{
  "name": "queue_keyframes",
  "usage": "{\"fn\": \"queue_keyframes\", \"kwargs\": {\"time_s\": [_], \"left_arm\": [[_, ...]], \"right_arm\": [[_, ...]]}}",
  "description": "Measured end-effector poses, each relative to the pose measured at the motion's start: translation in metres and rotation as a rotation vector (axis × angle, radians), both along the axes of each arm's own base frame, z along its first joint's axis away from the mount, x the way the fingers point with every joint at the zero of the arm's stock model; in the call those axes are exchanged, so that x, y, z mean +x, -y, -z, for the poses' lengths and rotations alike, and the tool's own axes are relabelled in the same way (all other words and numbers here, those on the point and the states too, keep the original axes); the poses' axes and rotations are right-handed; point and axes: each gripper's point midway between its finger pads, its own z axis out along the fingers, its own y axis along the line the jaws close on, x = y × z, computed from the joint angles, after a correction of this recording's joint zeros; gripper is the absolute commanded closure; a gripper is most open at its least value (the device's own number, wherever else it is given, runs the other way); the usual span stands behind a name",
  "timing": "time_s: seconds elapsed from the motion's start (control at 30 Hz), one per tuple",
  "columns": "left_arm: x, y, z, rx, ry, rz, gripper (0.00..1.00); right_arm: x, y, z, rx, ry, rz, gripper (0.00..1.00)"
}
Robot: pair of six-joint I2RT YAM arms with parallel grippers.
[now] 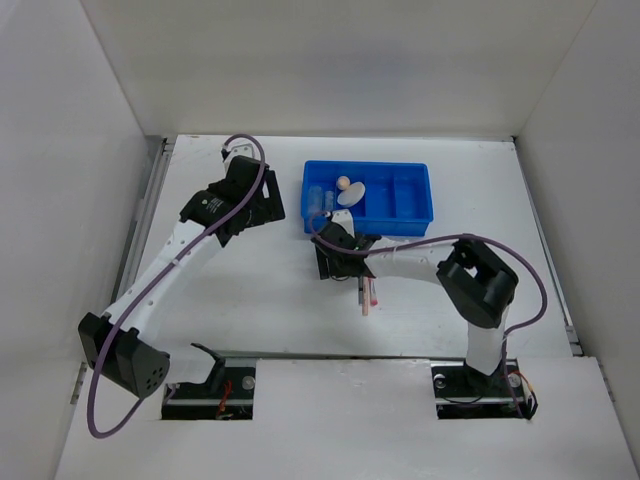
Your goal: Organize the makeup
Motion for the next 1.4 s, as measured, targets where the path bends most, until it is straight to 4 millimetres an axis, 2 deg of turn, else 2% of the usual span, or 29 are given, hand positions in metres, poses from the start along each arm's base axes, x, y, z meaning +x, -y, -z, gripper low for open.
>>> {"fn": "queue_keyframes", "kwargs": {"time_s": [0.13, 0.23, 0.37, 0.47, 0.57, 0.77, 0.83, 0.9, 1.0, 1.13, 1.23, 1.4], "left_arm": [[0.000, 0.000, 0.001, 0.002, -0.004, 0.000, 0.20], [0.001, 0.000, 0.002, 0.003, -0.006, 0.000, 0.20], [0.001, 0.000, 0.002, 0.003, -0.006, 0.000, 0.20], [0.000, 0.000, 0.003, 0.006, -0.008, -0.001, 0.20], [0.000, -0.001, 0.005, 0.008, -0.012, -0.002, 0.20], [0.000, -0.002, 0.007, 0.015, -0.014, -0.006, 0.20], [0.000, -0.002, 0.006, 0.017, -0.013, -0.008, 0.20], [0.000, -0.003, 0.006, 0.021, -0.011, -0.011, 0.20], [0.000, -0.004, 0.006, 0.026, -0.010, -0.015, 0.20], [0.000, -0.005, 0.006, 0.028, -0.009, -0.017, 0.20], [0.000, -0.005, 0.006, 0.029, -0.010, -0.018, 0.20], [0.000, -0.006, 0.007, 0.030, -0.012, -0.018, 0.20]], "right_arm": [[0.003, -0.003, 0.000, 0.000, 0.004, -0.003, 0.37], [0.004, -0.004, 0.000, -0.001, 0.005, -0.003, 0.50], [0.004, 0.000, -0.002, -0.018, 0.006, 0.003, 0.53], [0.003, 0.006, -0.015, -0.029, 0.019, 0.014, 0.53], [0.007, 0.010, -0.051, -0.008, 0.072, 0.032, 0.53], [0.040, 0.004, -0.151, 0.106, 0.253, 0.099, 0.52], [0.055, 0.008, -0.172, 0.135, 0.288, 0.129, 0.52], [0.074, 0.022, -0.183, 0.142, 0.311, 0.166, 0.50], [0.102, 0.049, -0.189, 0.132, 0.325, 0.228, 0.50], [0.139, 0.080, -0.187, 0.123, 0.316, 0.288, 0.50], [0.160, 0.090, -0.179, 0.113, 0.302, 0.302, 0.50], [0.187, 0.091, -0.161, 0.109, 0.272, 0.300, 0.49]]}}
